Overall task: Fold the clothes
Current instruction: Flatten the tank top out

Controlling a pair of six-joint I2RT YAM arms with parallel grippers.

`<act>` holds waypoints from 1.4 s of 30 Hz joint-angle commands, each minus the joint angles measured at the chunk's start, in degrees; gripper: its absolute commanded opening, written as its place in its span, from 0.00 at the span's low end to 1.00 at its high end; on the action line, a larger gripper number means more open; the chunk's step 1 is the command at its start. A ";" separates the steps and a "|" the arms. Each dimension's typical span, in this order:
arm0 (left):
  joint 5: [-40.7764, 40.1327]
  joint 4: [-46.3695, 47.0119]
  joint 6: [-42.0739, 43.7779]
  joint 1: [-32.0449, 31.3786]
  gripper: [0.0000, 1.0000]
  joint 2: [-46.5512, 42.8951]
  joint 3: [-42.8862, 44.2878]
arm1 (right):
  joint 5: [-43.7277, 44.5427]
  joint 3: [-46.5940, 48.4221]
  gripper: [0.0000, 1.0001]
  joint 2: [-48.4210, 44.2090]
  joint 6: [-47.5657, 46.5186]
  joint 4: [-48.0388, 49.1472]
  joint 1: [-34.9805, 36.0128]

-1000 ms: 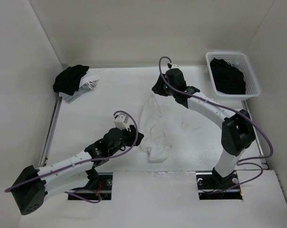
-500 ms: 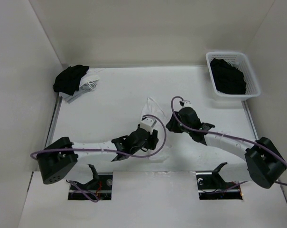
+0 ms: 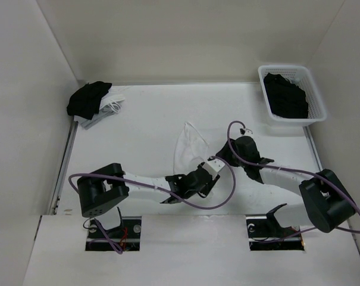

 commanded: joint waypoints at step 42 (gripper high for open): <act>-2.30 -6.87 -11.28 21.23 0.01 -43.40 -0.62 | -2.72 -2.05 0.59 -9.47 1.62 2.07 6.53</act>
